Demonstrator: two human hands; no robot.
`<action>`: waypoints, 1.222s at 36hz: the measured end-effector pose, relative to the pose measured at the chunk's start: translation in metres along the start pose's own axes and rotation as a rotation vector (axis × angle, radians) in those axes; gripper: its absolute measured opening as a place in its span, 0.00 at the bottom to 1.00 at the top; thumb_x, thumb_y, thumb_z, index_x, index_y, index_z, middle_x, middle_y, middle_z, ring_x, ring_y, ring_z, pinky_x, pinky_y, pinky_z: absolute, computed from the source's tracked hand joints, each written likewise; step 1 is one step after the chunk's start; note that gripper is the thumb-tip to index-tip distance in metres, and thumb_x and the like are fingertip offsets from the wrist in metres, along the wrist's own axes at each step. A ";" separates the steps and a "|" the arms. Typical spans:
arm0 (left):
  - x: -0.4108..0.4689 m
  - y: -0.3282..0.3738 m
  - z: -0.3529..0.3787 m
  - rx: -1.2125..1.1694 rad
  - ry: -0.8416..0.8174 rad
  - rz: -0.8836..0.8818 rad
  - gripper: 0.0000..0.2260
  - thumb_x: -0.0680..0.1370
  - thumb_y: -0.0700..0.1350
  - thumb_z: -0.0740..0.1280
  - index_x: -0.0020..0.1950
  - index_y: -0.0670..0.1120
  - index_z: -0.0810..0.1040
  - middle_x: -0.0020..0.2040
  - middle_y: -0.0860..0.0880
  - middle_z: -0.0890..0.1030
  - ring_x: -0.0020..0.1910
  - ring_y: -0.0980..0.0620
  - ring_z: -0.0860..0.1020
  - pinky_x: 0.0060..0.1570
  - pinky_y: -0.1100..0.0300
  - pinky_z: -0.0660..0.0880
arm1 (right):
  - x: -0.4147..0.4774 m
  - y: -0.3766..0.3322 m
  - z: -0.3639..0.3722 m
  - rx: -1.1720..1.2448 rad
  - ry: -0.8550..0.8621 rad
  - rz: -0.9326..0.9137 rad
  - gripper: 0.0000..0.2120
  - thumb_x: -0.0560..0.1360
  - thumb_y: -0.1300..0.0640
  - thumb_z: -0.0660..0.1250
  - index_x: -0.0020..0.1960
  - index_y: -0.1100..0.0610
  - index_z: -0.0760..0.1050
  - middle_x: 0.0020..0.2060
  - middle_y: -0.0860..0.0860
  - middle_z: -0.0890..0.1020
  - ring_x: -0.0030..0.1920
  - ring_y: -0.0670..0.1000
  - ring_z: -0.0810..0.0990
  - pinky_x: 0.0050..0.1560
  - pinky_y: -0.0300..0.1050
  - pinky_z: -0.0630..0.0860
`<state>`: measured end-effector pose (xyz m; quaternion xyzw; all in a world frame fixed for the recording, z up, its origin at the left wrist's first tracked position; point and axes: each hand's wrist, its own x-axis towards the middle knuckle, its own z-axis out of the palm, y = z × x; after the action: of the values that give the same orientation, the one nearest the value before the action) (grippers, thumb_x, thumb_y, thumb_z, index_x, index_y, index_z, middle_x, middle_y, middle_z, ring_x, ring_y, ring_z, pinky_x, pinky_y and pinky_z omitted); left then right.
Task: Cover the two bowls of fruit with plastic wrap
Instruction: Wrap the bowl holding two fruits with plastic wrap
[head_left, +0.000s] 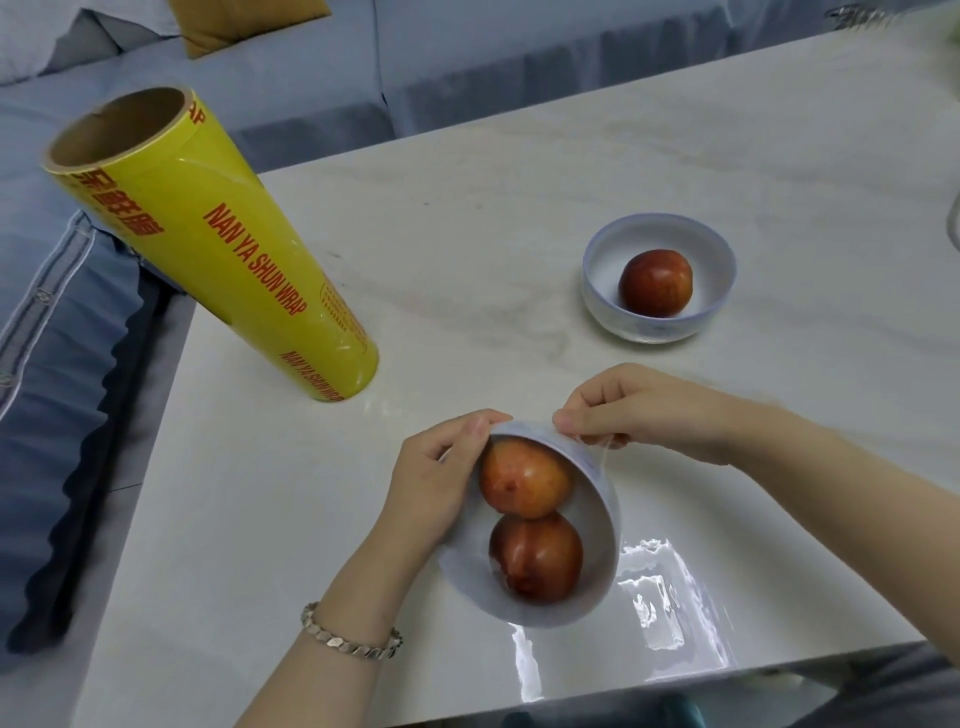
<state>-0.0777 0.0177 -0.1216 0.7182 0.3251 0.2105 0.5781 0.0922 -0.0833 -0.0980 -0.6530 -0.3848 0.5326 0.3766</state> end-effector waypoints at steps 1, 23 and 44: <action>0.000 0.000 0.000 -0.002 -0.004 0.005 0.15 0.79 0.38 0.59 0.39 0.51 0.80 0.37 0.66 0.82 0.41 0.70 0.78 0.43 0.77 0.70 | 0.000 0.001 0.001 0.023 0.020 -0.009 0.10 0.73 0.55 0.67 0.36 0.60 0.77 0.28 0.50 0.72 0.30 0.45 0.67 0.34 0.35 0.64; -0.004 -0.005 0.000 -0.015 0.051 0.040 0.09 0.71 0.48 0.60 0.39 0.54 0.80 0.38 0.68 0.82 0.43 0.71 0.78 0.45 0.77 0.69 | 0.009 0.019 0.044 0.469 0.389 0.076 0.09 0.71 0.54 0.70 0.36 0.57 0.78 0.31 0.50 0.80 0.33 0.47 0.76 0.38 0.39 0.74; -0.009 0.000 0.002 0.029 0.100 0.057 0.17 0.79 0.35 0.59 0.38 0.53 0.80 0.36 0.68 0.81 0.42 0.72 0.78 0.43 0.78 0.69 | -0.042 0.020 0.069 0.081 0.420 -0.053 0.29 0.65 0.35 0.53 0.64 0.40 0.69 0.59 0.33 0.73 0.59 0.32 0.70 0.57 0.21 0.62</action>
<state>-0.0825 0.0101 -0.1210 0.7242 0.3360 0.2577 0.5443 0.0208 -0.1242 -0.1090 -0.7235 -0.2932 0.3898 0.4885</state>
